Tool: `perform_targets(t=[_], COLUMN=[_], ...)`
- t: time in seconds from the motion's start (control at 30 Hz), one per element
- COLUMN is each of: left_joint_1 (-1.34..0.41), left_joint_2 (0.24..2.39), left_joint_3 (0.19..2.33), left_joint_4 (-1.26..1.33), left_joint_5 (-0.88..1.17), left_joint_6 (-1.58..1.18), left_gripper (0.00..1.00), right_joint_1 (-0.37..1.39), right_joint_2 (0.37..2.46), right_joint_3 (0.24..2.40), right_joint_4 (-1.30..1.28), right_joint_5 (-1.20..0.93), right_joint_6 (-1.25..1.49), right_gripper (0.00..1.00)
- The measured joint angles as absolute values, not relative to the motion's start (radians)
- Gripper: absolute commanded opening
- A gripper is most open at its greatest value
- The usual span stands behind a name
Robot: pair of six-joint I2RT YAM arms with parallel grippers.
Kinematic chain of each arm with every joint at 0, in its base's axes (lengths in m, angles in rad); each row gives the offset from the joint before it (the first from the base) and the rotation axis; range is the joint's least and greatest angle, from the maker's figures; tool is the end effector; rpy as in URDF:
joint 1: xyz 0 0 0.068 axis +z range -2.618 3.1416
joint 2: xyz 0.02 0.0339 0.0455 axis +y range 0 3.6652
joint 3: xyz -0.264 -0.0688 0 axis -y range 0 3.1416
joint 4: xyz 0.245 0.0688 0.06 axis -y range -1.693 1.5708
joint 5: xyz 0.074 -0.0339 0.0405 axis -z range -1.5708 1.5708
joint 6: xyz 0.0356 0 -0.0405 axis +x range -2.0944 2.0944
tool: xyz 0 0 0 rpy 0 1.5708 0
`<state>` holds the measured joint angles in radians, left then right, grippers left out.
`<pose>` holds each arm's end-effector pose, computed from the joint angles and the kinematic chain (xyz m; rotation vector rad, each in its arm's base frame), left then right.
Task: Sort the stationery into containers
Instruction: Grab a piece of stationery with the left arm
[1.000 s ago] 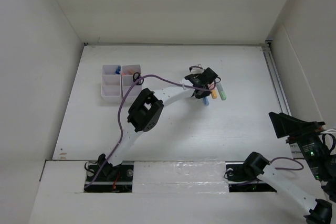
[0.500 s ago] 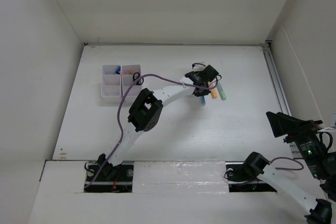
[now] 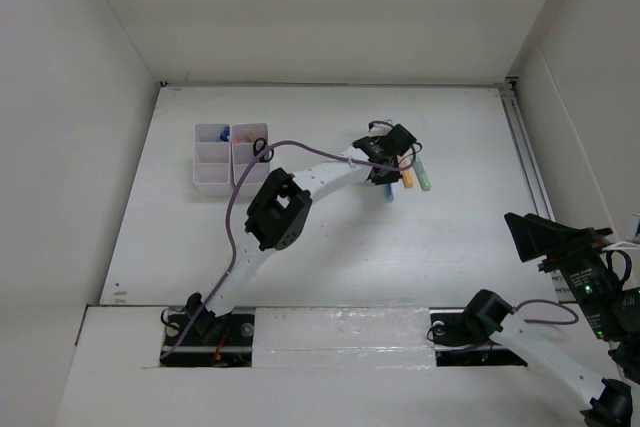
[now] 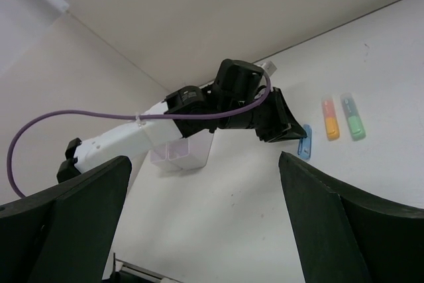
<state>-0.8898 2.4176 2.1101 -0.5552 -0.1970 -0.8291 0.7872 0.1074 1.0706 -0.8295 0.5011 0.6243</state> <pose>0.3456 -0.4154 0.1887 -0.0153 2.4854 -0.5352 -0.0215 -0.0458 0.3912 0.3034 1.4721 0.7889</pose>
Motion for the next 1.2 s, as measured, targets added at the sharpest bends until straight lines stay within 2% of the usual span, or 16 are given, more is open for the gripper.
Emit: perform_targets(t=[0.17, 0.4, 0.43, 0.7, 0.97, 1.1, 1.13, 1.2], left_joint_1=[-0.889, -0.889, -0.889, -0.891, -0.891, -0.892, -0.892, -0.894], left_joint_2=[2.449, 2.458, 2.458, 2.46, 2.46, 2.46, 2.461, 2.462], left_joint_3=[2.157, 2.17, 2.169, 2.168, 2.168, 2.168, 2.168, 2.168], left_joint_4=[-0.554, -0.553, -0.551, -0.551, -0.55, -0.544, -0.54, -0.53], left_joint_5=[-0.184, -0.184, -0.184, -0.194, -0.195, -0.189, -0.187, -0.182], left_joint_6=[-0.82, -0.819, -0.819, -0.816, -0.816, -0.818, -0.819, -0.82], left_gripper=[0.0, 0.07, 0.11, 0.14, 0.14, 0.07, 0.0, 0.0], right_joint_1=[0.787, 0.787, 0.787, 0.787, 0.787, 0.787, 0.787, 0.787], right_joint_2=[0.107, 0.107, 0.107, 0.107, 0.107, 0.107, 0.107, 0.107], right_joint_3=[1.071, 1.071, 1.071, 1.071, 1.071, 1.071, 1.071, 1.071], right_joint_4=[-0.83, -0.83, -0.83, -0.83, -0.83, -0.83, -0.83, -0.83], right_joint_5=[0.5, 0.5, 0.499, 0.499, 0.499, 0.499, 0.499, 0.499], right_joint_6=[0.624, 0.624, 0.624, 0.624, 0.624, 0.624, 0.624, 0.624], right_gripper=[0.99, 0.99, 0.99, 0.99, 0.99, 0.99, 0.99, 0.99])
